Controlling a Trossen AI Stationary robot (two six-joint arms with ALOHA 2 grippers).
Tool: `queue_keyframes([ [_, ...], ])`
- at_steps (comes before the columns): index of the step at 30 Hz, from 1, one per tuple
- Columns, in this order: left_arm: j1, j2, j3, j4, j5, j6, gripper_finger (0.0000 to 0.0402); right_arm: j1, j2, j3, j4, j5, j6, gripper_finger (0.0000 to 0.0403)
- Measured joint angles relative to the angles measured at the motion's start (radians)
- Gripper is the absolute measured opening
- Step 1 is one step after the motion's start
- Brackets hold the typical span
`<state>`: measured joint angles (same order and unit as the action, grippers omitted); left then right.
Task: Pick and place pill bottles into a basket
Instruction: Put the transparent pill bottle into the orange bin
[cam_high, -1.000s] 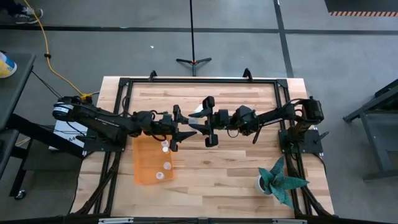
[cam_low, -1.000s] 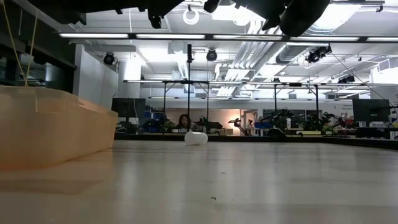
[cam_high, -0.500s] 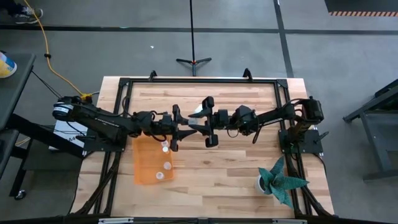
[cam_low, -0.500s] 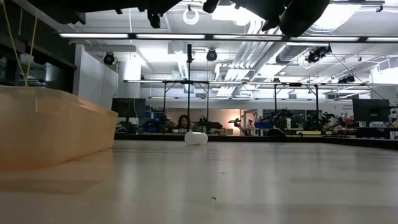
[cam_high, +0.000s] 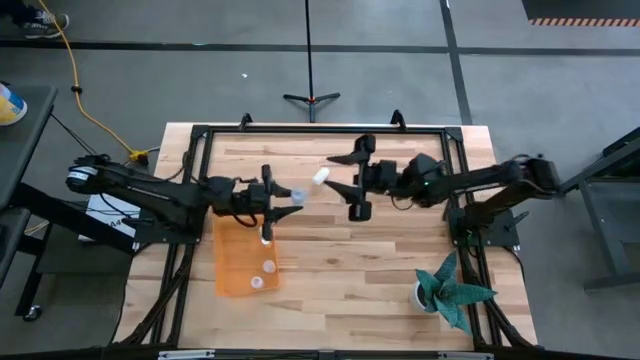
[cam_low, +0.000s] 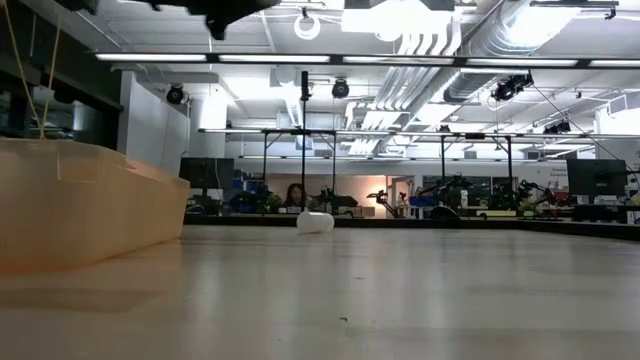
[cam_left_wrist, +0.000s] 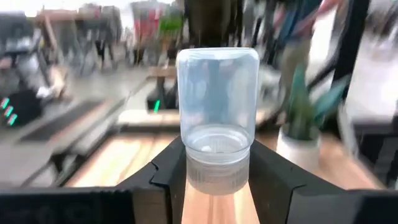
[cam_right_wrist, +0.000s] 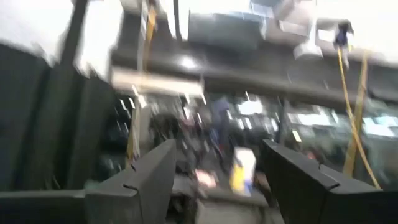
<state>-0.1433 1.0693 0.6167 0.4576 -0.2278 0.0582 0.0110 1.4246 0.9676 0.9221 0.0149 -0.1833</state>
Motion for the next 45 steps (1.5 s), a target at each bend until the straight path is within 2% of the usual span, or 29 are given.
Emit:
queue_keyframes([
  [3, -0.062, -0.066, 0.019, -0.237, -0.139, -0.031, 0.0171, -0.001, -0.073, 0.0, -0.217, 0.079, 0.005, 0.0226],
  [8, -0.202, -0.077, 0.182, -0.666, -0.408, -0.178, 0.0171, -0.001, -0.125, 0.0, -0.418, 0.175, 0.044, 0.0225],
  [12, -0.309, -0.006, 0.33, -0.999, -0.529, -0.267, 0.0171, -0.001, -0.123, 0.0, -0.458, 0.263, 0.045, 0.0224],
  [16, -0.369, 0.08, 0.471, -1.331, -0.562, -0.411, 0.0171, -0.005, -0.123, 0.0, -0.47, 0.282, 0.045, 0.0224],
  [19, -0.383, 0.146, 0.551, -1.552, -0.515, -0.55, 0.0171, -0.005, -0.123, 0.0, -0.473, 0.278, 0.045, 0.0224],
  [24, -0.38, 0.225, 0.628, -1.849, -0.32, -0.765, 0.0171, -0.004, -0.123, 0.0, -0.483, 0.279, 0.046, 0.0224],
  [29, -0.38, 0.256, 0.647, -1.962, -0.095, -0.87, 0.0171, -0.007, -0.123, 0.0, -0.485, 0.279, 0.045, 0.0224],
  [33, -0.377, 0.286, 0.647, -2.008, 0.023, -0.91, 0.0175, -0.019, -0.123, 0.0, -0.493, 0.277, 0.045, 0.0224],
  [37, -0.318, 0.343, 0.647, -2.027, 0.144, -0.926, 0.0172, -0.039, -0.123, 0.0, -0.507, 0.277, 0.045, 0.0225],
  [41, -0.238, 0.414, 0.647, -2.028, 0.258, -0.828, 0.0171, -0.058, -0.123, 0.0, -0.525, 0.277, 0.047, 0.0225],
  [45, -0.161, 0.48, 0.647, -2.028, 0.277, -0.727, 0.0171, -0.07, -0.122, 0.0, -0.547, 0.264, 0.05, 0.0223],
])
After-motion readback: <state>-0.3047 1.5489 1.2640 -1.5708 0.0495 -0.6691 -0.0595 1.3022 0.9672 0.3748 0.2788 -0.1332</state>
